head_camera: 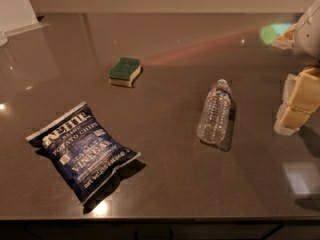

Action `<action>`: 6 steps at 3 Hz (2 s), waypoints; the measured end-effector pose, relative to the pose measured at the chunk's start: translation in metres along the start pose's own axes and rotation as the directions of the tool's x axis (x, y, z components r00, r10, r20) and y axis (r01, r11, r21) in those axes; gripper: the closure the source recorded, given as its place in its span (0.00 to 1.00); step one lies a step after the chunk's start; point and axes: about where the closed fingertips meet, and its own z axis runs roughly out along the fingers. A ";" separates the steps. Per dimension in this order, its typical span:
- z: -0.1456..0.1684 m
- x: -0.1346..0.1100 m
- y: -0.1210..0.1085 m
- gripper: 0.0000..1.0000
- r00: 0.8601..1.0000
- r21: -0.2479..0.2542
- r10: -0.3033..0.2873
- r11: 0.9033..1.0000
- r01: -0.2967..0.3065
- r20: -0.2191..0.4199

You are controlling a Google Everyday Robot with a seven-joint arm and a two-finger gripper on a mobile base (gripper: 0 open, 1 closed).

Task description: Place water bottle upright

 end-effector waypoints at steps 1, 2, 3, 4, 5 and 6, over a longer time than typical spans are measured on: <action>0.000 0.000 0.000 0.00 1.000 0.000 0.000 1.000 0.000 0.000; 0.000 0.000 0.000 0.00 1.000 0.000 0.001 1.000 -0.001 0.000; 0.011 -0.011 -0.003 0.00 0.997 0.008 0.080 0.997 -0.080 -0.006; 0.038 -0.033 -0.015 0.00 0.979 0.007 0.203 0.979 -0.203 -0.012; 0.058 -0.049 -0.027 0.00 0.944 0.009 0.328 0.945 -0.328 -0.031; 0.077 -0.057 -0.035 0.00 0.887 0.016 0.458 0.889 -0.458 -0.062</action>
Offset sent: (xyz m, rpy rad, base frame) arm 0.0367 0.0459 -0.0354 0.0733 0.0424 -0.3358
